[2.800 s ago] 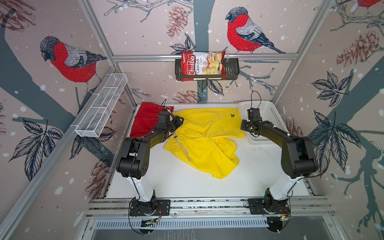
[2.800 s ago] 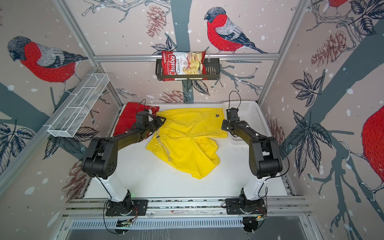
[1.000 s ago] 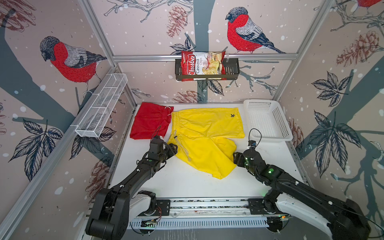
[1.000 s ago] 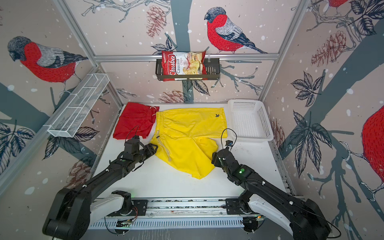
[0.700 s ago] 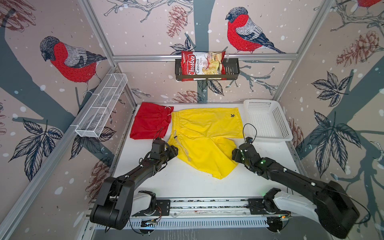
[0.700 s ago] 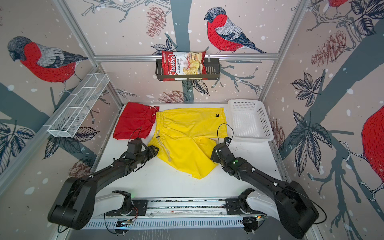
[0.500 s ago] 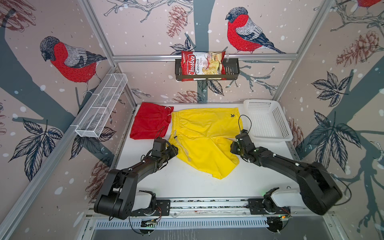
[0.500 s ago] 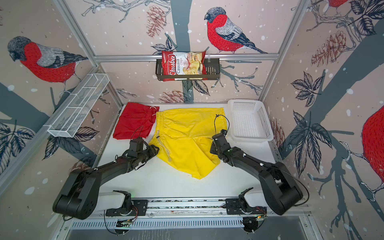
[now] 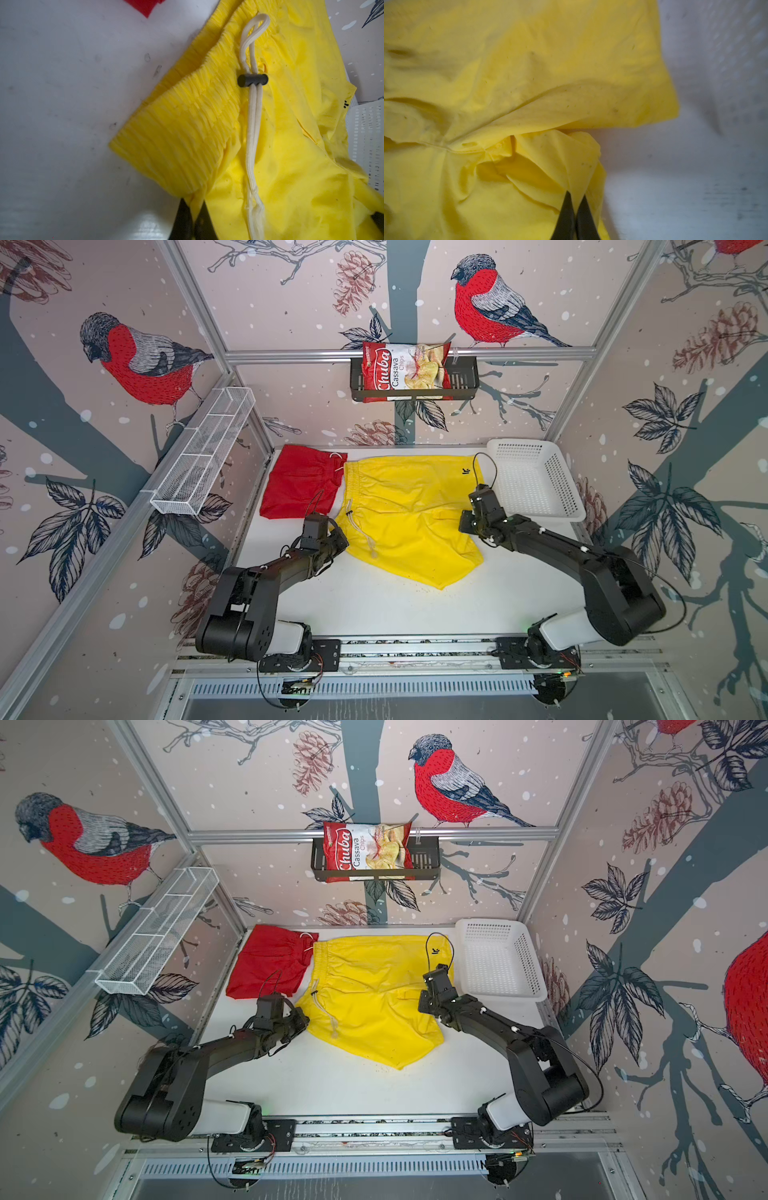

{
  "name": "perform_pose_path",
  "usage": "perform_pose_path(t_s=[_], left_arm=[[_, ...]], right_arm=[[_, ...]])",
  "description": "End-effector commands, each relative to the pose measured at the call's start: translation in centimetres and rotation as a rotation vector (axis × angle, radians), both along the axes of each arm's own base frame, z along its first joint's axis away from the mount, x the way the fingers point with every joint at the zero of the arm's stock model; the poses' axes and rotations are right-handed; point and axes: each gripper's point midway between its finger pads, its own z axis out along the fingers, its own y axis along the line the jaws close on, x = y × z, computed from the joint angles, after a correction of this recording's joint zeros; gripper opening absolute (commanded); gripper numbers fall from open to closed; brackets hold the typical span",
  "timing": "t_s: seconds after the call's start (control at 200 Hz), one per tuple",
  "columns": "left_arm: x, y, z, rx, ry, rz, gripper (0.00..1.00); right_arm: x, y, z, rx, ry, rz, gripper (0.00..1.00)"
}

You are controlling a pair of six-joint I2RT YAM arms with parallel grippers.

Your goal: Fold and stack the shorts

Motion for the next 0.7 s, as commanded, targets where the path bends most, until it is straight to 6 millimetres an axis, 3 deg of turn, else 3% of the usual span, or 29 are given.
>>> perform_pose_path(t_s=[0.0, 0.125, 0.24, 0.315, 0.385, 0.52, 0.615, 0.695], left_arm=[[-0.1, 1.0, 0.1, 0.038, -0.012, 0.030, 0.00], [-0.5, 1.7, 0.1, 0.049, -0.006, 0.053, 0.00], [-0.7, 1.9, 0.2, 0.056, -0.004, 0.057, 0.00], [-0.7, 1.7, 0.4, 0.047, -0.010, 0.048, 0.00], [-0.6, 1.3, 0.5, 0.028, -0.016, 0.041, 0.00], [-0.7, 0.7, 0.3, -0.006, -0.011, 0.026, 0.00], [-0.7, 0.4, 0.0, -0.011, -0.003, 0.019, 0.00], [-0.7, 0.3, -0.2, -0.014, 0.004, 0.013, 0.00]], right_arm=[[0.8, -3.5, 3.2, -0.096, -0.037, -0.066, 0.01], [2.3, -5.6, 6.8, -0.135, -0.094, -0.111, 0.04], [3.7, -6.5, 7.5, -0.209, -0.098, -0.132, 0.08], [4.1, -5.8, 6.3, -0.198, -0.064, -0.116, 0.23], [3.7, -3.9, 5.1, -0.149, -0.035, -0.064, 0.42], [0.6, -1.4, 4.2, -0.118, -0.010, 0.004, 0.65], [-2.9, -0.6, 3.2, -0.088, 0.038, 0.046, 0.71], [-6.6, -0.6, 1.0, -0.041, 0.123, 0.065, 0.73]])
